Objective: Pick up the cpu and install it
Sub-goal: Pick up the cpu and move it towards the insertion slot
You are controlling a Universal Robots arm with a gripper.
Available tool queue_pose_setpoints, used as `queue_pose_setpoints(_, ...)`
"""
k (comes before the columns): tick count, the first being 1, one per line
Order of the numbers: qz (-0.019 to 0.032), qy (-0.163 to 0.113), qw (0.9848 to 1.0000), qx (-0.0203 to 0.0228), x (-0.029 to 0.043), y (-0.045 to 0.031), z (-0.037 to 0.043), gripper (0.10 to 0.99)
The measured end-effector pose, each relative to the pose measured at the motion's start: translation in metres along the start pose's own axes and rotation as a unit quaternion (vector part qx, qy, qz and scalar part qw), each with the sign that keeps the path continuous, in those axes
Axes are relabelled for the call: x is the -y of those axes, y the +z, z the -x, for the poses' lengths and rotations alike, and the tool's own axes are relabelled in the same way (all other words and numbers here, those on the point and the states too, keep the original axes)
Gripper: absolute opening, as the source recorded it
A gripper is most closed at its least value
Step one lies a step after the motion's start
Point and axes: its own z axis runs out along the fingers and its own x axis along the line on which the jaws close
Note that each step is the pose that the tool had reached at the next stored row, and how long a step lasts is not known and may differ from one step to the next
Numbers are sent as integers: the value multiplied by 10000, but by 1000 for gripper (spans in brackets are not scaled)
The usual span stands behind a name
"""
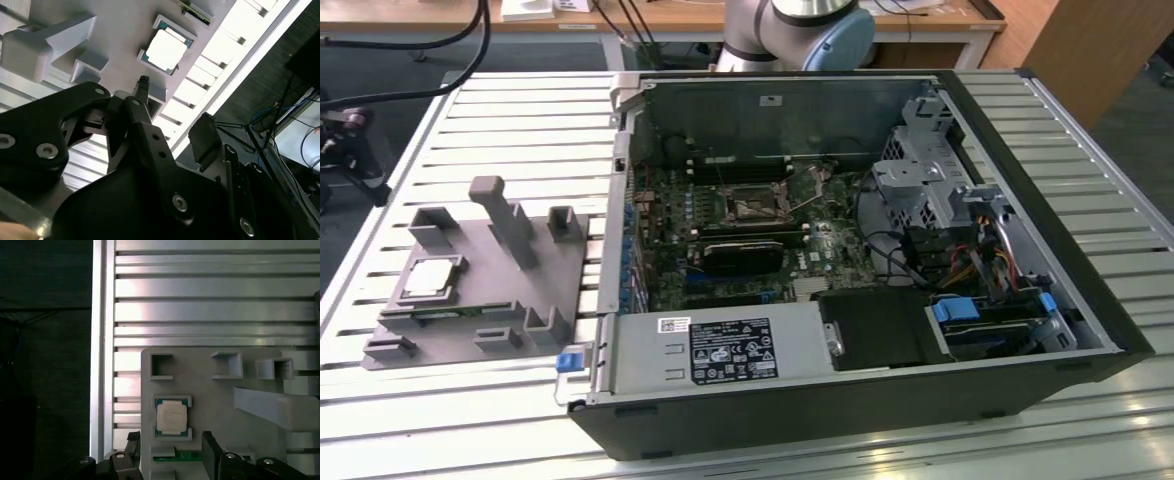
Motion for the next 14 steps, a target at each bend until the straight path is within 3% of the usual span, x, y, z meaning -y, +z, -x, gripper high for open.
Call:
queue_pose_setpoints(1,0,-1,10000,0,2,18,0,580)
queue_pose_setpoints(6,0,-2,10000,-1,18,109,2,816)
queue_pose_setpoints(8,0,-2,10000,-1,25,145,2,816)
queue_pose_setpoints(9,0,-2,10000,-1,28,162,2,878)
queue_pose_setpoints(14,9,-2,10000,-1,42,253,4,878)
